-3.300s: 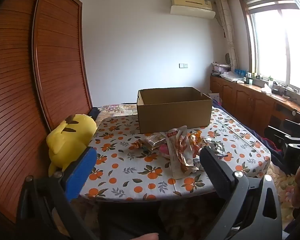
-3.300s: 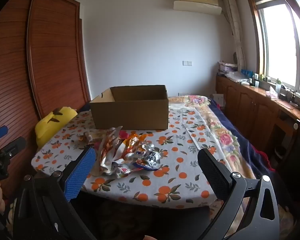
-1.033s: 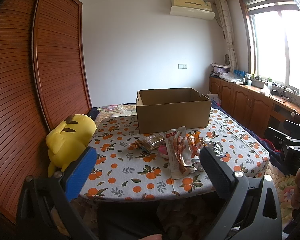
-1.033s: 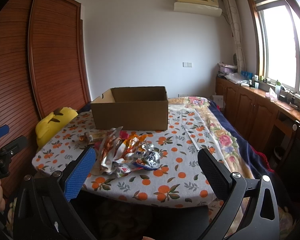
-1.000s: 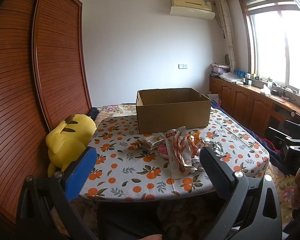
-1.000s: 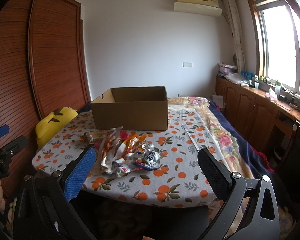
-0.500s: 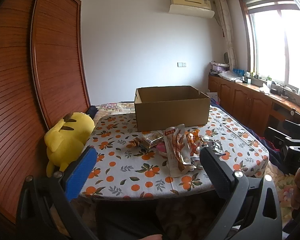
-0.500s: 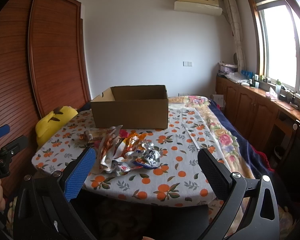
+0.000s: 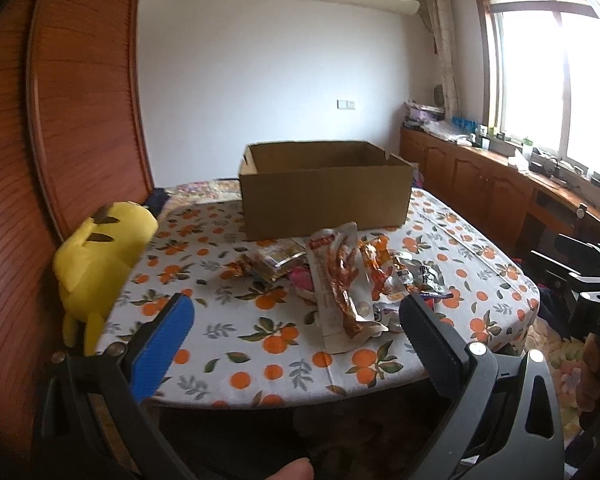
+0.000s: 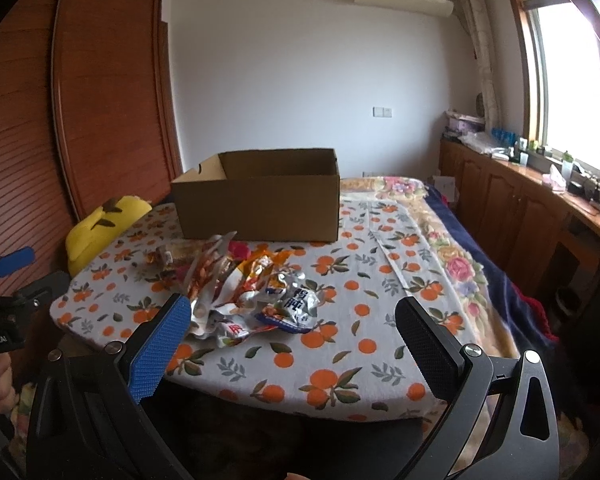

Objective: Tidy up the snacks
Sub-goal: 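Grasp the chicken-feet pouch with the left tool while the right tool grasps the white duck-snack pouch, then lift both held pouches and carry them over the cardboard box, then open the left tool to drop the chicken-feet pouch while the right tool releases its pouch into the box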

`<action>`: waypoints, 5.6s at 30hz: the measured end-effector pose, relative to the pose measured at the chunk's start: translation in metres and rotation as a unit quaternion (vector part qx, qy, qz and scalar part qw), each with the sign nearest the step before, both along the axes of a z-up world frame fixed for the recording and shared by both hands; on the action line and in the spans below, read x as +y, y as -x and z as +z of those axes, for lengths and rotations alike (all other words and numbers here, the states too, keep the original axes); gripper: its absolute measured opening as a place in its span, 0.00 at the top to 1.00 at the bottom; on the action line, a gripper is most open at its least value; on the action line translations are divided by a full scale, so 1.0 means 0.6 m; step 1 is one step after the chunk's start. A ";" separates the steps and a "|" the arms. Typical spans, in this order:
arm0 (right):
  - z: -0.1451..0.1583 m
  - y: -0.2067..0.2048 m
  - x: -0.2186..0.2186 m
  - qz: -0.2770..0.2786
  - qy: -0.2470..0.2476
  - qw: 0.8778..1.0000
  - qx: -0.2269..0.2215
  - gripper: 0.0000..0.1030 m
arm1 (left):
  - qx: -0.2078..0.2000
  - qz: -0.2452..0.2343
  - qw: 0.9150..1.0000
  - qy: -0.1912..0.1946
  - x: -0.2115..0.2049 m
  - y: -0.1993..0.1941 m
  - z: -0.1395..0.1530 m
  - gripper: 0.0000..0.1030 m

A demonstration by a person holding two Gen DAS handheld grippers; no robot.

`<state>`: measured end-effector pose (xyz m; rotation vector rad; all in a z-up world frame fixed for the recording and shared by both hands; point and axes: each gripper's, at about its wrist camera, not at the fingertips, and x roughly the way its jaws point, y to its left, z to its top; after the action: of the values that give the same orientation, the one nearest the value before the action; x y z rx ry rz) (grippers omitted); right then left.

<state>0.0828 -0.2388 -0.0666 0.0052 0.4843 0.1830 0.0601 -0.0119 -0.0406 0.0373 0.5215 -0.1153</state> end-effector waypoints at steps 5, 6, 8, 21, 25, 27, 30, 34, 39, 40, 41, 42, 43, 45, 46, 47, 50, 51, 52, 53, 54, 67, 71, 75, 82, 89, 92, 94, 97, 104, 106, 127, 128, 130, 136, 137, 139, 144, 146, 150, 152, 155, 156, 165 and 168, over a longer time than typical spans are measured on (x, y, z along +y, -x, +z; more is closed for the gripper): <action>-0.017 -0.038 0.000 0.027 -0.001 0.999 0.021 0.00 | 0.022 -0.022 1.000 0.005 -0.012 -0.048 -0.027 0.01; -0.021 -0.043 0.001 0.029 0.001 0.999 0.024 0.00 | 0.030 -0.028 0.999 0.006 -0.014 -0.060 -0.034 0.01; -0.031 -0.055 0.002 0.035 0.004 0.999 0.033 0.00 | 0.044 -0.034 0.998 0.009 -0.017 -0.083 -0.046 0.02; -0.089 -0.140 0.004 0.066 0.004 0.995 0.075 0.01 | 0.117 -0.073 0.990 0.039 -0.054 -0.214 -0.105 0.03; -0.096 -0.169 0.000 0.069 0.001 0.994 0.088 0.03 | 0.127 -0.081 0.988 0.046 -0.067 -0.241 -0.121 0.04; -0.099 -0.180 -0.002 0.071 -0.003 0.993 0.094 0.03 | 0.132 -0.077 0.987 0.051 -0.069 -0.253 -0.128 0.04; -0.103 -0.185 -0.001 0.072 -0.002 0.993 0.095 0.03 | 0.142 -0.073 0.985 0.060 -0.068 -0.270 -0.137 0.05; -0.112 -0.195 0.007 0.080 0.001 0.991 0.104 0.03 | 0.160 -0.068 0.983 0.063 -0.065 -0.287 -0.149 0.05; -0.125 -0.209 0.019 0.089 0.008 0.989 0.116 0.04 | 0.177 -0.068 0.980 0.064 -0.060 -0.295 -0.161 0.05; -0.127 -0.211 0.020 0.089 0.008 0.989 0.119 0.04 | 0.178 -0.069 0.980 0.065 -0.060 -0.295 -0.160 0.07; -0.128 -0.214 0.021 0.090 0.006 0.988 0.122 0.04 | 0.177 -0.067 0.980 0.064 -0.059 -0.295 -0.160 0.13; -0.129 -0.216 0.022 0.091 0.005 0.988 0.124 0.04 | 0.175 -0.061 0.981 0.060 -0.056 -0.294 -0.159 0.19; -0.130 -0.219 0.023 0.092 0.004 0.988 0.125 0.04 | 0.174 -0.062 0.981 0.060 -0.055 -0.292 -0.158 0.23; -0.132 -0.223 0.023 0.092 0.003 0.987 0.130 0.04 | 0.167 -0.063 0.983 0.055 -0.053 -0.287 -0.156 0.35; -0.133 -0.226 0.023 0.092 0.002 0.987 0.132 0.04 | 0.168 -0.065 0.982 0.052 -0.052 -0.285 -0.156 0.36; -0.135 -0.229 0.023 0.092 0.000 0.986 0.136 0.04 | 0.167 -0.068 0.982 0.056 -0.049 -0.282 -0.157 0.36; -0.141 -0.239 0.022 0.093 -0.004 0.985 0.148 0.04 | 0.166 -0.070 0.981 0.073 -0.038 -0.277 -0.155 0.37; -0.144 -0.241 0.022 0.092 -0.006 0.984 0.152 0.05 | 0.166 -0.069 0.980 0.080 -0.034 -0.274 -0.154 0.37; -0.148 -0.246 0.021 0.092 -0.009 0.983 0.158 0.07 | 0.165 -0.069 0.980 0.084 -0.029 -0.272 -0.153 0.37; -0.151 -0.250 0.019 0.092 -0.011 0.982 0.163 0.08 | 0.163 -0.067 0.981 0.085 -0.027 -0.271 -0.152 0.37; -0.155 -0.253 0.018 0.091 -0.014 0.981 0.168 0.09 | 0.162 -0.065 0.981 0.083 -0.025 -0.270 -0.152 0.37; -0.171 -0.287 0.022 0.076 0.001 0.981 0.179 0.42 | 0.137 -0.065 0.985 0.079 -0.023 -0.245 -0.134 0.38; -0.170 -0.283 0.011 0.086 0.002 0.980 0.179 0.56 | 0.135 -0.070 0.986 0.072 -0.028 -0.237 -0.134 0.38; -0.168 -0.278 -0.001 0.084 0.010 0.979 0.184 0.57 | 0.136 -0.070 0.985 0.075 -0.030 -0.236 -0.135 0.38; -0.162 -0.269 -0.006 0.090 0.004 0.979 0.182 0.61 | 0.125 -0.074 0.987 0.070 -0.031 -0.228 -0.128 0.38; -0.149 -0.253 -0.010 0.092 0.005 0.982 0.165 0.68 | 0.106 -0.076 0.989 0.073 -0.028 -0.218 -0.105 0.38; -0.136 -0.247 -0.012 0.095 0.004 0.983 0.156 0.78 | 0.102 -0.077 0.989 0.073 -0.028 -0.218 -0.098 0.37; -0.127 -0.245 -0.012 0.101 -0.001 0.983 0.154 0.81 | 0.100 -0.078 0.989 0.072 -0.029 -0.217 -0.096 0.37; -0.113 -0.241 -0.012 0.111 -0.014 0.983 0.148 0.87 | 0.097 -0.079 0.990 0.072 -0.029 -0.217 -0.092 0.37; -0.099 -0.232 0.006 0.113 0.019 0.985 0.131 0.89 | 0.088 -0.080 0.991 0.068 -0.030 -0.209 -0.080 0.37; -0.092 -0.230 0.006 0.113 0.018 0.985 0.127 0.89 | 0.085 -0.081 0.991 0.069 -0.030 -0.208 -0.074 0.37; 0.040 -0.281 0.019 0.137 0.043 0.988 0.052 0.89 | 0.034 -0.078 0.995 0.050 -0.006 -0.282 0.024 0.37; 0.049 -0.291 0.019 0.138 0.043 0.988 0.047 0.89 | 0.031 -0.078 0.995 0.049 -0.005 -0.289 0.031 0.37; 0.062 -0.306 0.021 0.140 0.044 0.988 0.040 0.89 | 0.023 -0.080 0.996 0.045 -0.004 -0.308 0.048 0.37; 0.105 -0.361 0.037 0.148 0.048 0.988 0.013 0.89 | 0.005 -0.082 0.996 0.038 0.002 -0.362 0.090 0.37; 0.110 -0.371 0.041 0.149 0.050 0.988 0.010 0.89 | 0.003 -0.082 0.996 0.037 0.003 -0.372 0.095 0.37; 0.116 -0.391 0.047 0.150 0.054 0.987 0.006 0.89 | -0.001 -0.082 0.996 0.034 0.003 -0.394 0.104 0.37; 0.119 -0.447 0.060 0.155 0.052 0.987 0.006 0.89 | 0.000 -0.082 0.996 0.020 0.000 -0.456 0.110 0.37; 0.115 -0.471 0.066 0.156 0.051 0.986 0.009 0.89 | 0.001 -0.080 0.997 0.015 -0.005 -0.474 0.109 0.37; 0.099 -0.511 0.076 0.156 0.048 0.987 0.016 0.89 | 0.012 -0.080 0.997 0.015 -0.004 -0.518 0.094 0.37; 0.090 -0.528 0.079 0.157 0.044 0.986 0.021 0.89 | 0.017 -0.079 0.997 0.014 -0.005 -0.535 0.085 0.37; 0.071 -0.548 0.087 0.160 0.047 0.985 0.030 0.89 | 0.023 -0.079 0.996 0.015 -0.007 -0.556 0.073 0.37; 0.066 -0.553 0.088 0.160 0.047 0.986 0.031 0.89 | 0.025 -0.080 0.996 0.015 -0.007 -0.563 0.070 0.37; 0.018 -0.588 0.095 0.152 0.051 0.985 0.061 0.89 | 0.046 -0.083 0.995 0.018 -0.011 -0.598 0.035 0.37; 0.007 -0.589 0.100 0.153 0.054 0.984 0.068 0.89 | 0.053 -0.085 0.995 0.015 -0.013 -0.604 0.025 0.37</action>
<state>0.4364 -0.1788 -0.0624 -0.1651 0.6297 0.4603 0.4226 -0.0200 -0.0253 0.0460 0.6217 -0.2928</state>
